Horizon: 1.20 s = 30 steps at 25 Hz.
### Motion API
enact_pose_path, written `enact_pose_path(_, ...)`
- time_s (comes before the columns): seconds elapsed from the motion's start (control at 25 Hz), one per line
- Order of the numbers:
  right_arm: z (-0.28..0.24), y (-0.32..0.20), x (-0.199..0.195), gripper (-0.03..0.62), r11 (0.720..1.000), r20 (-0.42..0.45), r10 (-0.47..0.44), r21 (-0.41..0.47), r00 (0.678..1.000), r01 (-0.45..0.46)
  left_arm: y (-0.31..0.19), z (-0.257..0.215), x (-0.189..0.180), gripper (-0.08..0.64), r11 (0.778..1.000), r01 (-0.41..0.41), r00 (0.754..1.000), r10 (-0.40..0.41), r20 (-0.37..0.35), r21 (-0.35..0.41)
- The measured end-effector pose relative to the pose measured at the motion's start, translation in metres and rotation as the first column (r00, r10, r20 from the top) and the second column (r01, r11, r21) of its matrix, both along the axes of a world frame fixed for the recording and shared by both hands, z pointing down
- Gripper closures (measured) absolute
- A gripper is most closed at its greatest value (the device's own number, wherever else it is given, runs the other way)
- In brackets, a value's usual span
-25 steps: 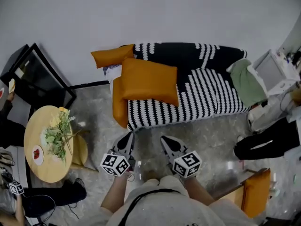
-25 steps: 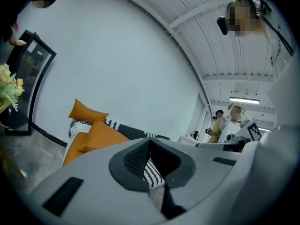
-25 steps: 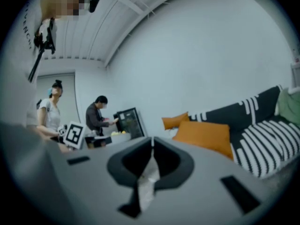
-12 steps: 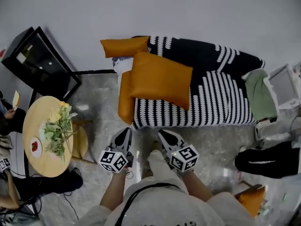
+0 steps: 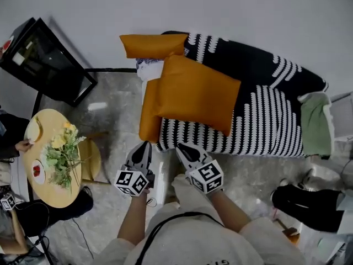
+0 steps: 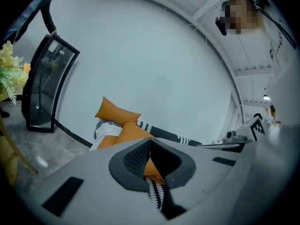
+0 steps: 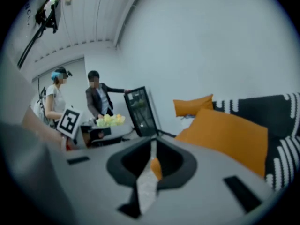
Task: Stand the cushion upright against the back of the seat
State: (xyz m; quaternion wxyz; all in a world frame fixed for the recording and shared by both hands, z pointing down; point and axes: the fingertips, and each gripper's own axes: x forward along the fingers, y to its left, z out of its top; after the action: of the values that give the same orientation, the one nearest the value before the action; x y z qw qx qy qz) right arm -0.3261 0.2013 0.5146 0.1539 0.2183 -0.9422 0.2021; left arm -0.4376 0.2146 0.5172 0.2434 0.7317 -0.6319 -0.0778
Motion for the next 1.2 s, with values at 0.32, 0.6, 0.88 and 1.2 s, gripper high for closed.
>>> enact_pose_path(0.32,0.053,-0.038,-0.019,0.498,0.999,-0.08,-0.026,-0.026,0.996,0.023,-0.021,0.047,-0.015,0.532,0.995,0.08,0.997,-0.08,-0.004,-0.054)
enact_pose_path(0.6,0.077,-0.052,-0.031,0.479,0.997,-0.05,-0.004,-0.073,0.999,0.0,-0.046,0.095,-0.037,0.513,0.987,0.126,0.992,-0.124,0.026,-0.104)
enact_pose_path(0.88,0.089,-0.06,-0.028,0.477,0.993,-0.036,0.015,-0.118,0.999,-0.019,-0.081,0.147,-0.04,0.383,0.982,0.098,0.995,-0.094,0.031,-0.159)
enact_pose_path(1.2,0.107,-0.078,-0.033,0.477,0.985,-0.017,0.054,-0.161,0.998,-0.056,-0.116,0.204,-0.05,0.352,0.96,-0.019,0.977,0.077,0.197,-0.28)
